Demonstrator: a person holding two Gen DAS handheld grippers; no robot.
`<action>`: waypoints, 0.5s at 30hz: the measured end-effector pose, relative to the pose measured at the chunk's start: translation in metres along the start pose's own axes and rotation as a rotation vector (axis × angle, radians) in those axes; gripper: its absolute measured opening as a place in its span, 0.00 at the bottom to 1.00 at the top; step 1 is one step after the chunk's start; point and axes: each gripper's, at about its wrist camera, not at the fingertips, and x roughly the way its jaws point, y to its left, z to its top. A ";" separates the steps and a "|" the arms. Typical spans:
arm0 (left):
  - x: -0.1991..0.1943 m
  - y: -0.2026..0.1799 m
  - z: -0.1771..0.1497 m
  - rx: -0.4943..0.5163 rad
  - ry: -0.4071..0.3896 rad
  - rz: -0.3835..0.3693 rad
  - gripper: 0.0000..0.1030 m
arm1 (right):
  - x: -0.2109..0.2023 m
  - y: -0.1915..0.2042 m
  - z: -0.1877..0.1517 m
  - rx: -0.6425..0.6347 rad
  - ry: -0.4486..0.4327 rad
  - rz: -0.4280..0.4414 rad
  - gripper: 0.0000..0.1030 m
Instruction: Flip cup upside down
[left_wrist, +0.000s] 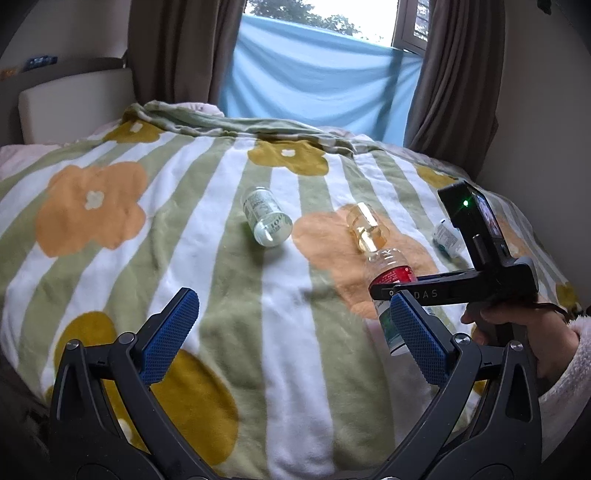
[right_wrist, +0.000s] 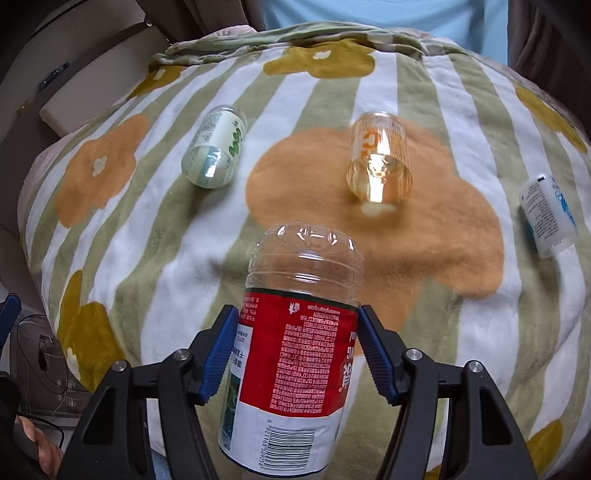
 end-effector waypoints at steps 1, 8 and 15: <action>-0.001 0.000 -0.001 0.000 0.006 0.002 1.00 | 0.004 -0.001 -0.001 0.001 0.010 -0.003 0.59; -0.005 0.002 -0.001 0.004 0.042 0.014 1.00 | 0.027 -0.008 -0.001 0.041 0.079 -0.001 0.60; -0.009 0.000 0.002 -0.007 0.056 0.019 1.00 | 0.023 -0.024 0.001 0.171 0.088 0.039 0.92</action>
